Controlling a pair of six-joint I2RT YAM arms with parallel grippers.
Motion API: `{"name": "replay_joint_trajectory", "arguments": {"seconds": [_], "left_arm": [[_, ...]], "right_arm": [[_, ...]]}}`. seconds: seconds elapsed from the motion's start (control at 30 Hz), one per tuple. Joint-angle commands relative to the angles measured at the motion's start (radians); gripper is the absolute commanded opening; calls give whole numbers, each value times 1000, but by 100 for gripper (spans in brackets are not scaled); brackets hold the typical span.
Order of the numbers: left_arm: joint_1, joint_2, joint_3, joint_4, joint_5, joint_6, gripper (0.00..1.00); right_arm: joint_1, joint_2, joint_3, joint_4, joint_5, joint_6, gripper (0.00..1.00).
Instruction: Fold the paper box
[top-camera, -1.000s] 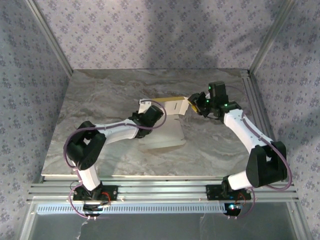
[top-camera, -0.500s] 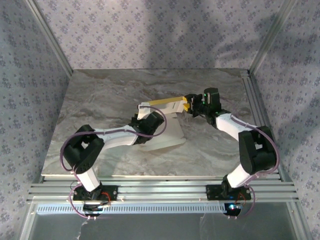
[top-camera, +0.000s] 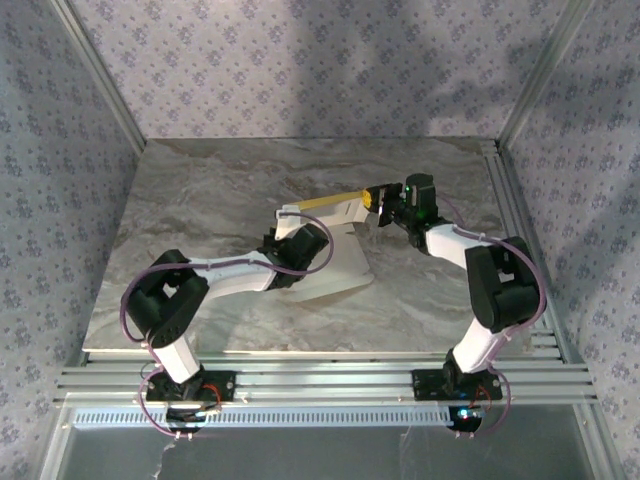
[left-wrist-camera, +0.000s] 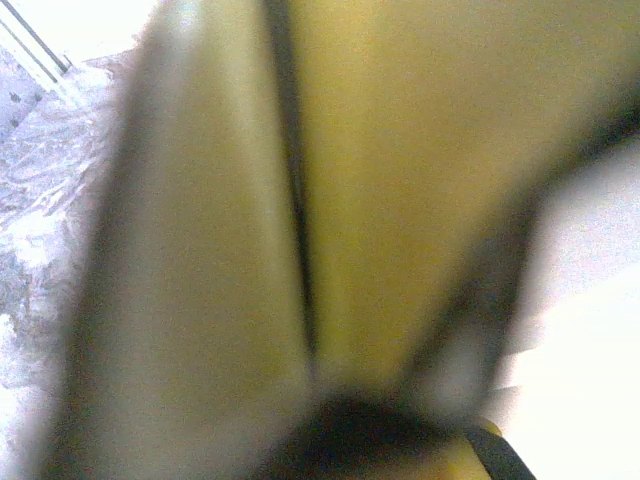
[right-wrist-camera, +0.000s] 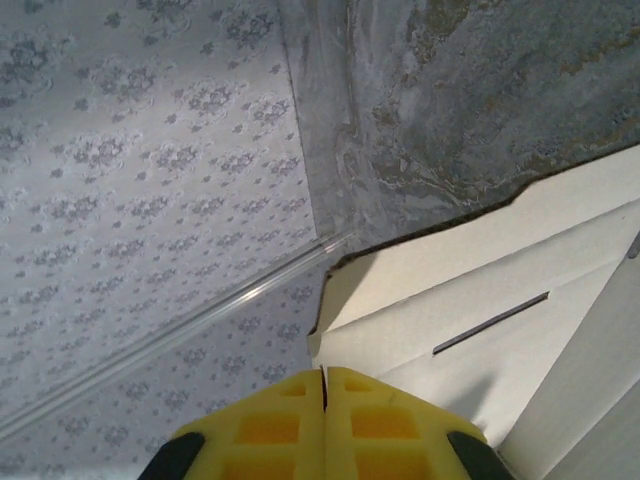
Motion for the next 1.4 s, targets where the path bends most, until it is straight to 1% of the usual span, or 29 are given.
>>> {"name": "replay_joint_trajectory", "arguments": {"seconds": [0.0,0.13,0.3,0.37,0.47,0.57,0.67,0.87,0.9,0.97,1.03,1.07,1.1,1.17,1.23,1.3,1.33,1.37], "left_arm": [[-8,-44,-11,54,-4,-58,0],[-9,-31,20,37,26,-132,0],[-17,-17,59,10,25,-205,0],[-22,-12,73,1,24,-223,0],[-36,-3,88,-1,6,-236,0],[-44,9,101,7,-4,-239,0],[-51,32,133,-1,-10,-238,0],[-51,66,169,-15,-13,-249,0],[-51,66,168,-15,-13,-249,0],[-50,57,161,-17,-14,-245,0],[-43,43,153,-15,-7,-230,0],[-36,32,149,-24,0,-224,0],[-30,22,144,-27,9,-216,0],[6,-4,137,-54,60,-202,0],[45,-31,130,-78,111,-183,0],[78,-61,117,-85,149,-160,0],[95,-75,112,-73,188,-132,0],[112,-82,117,-72,232,-104,0]], "right_arm": [[9,8,-17,103,23,105,0],[33,6,-42,151,56,213,0],[58,10,-55,176,108,302,0],[68,19,-58,217,146,343,0],[80,38,-40,272,182,411,0],[106,56,-23,245,189,501,0],[153,72,-44,244,239,598,0],[196,111,-15,283,277,685,0],[196,112,-14,289,284,689,5],[186,109,-17,314,289,679,20],[159,91,-38,348,289,635,36],[133,71,-47,346,266,581,42],[102,47,-47,310,209,524,46],[31,-37,-20,134,41,333,57],[-11,-135,16,-144,-81,99,62],[-34,-250,15,-343,-89,-102,67],[-48,-307,18,-462,-76,-201,68],[-59,-352,31,-538,-59,-297,68]]}}
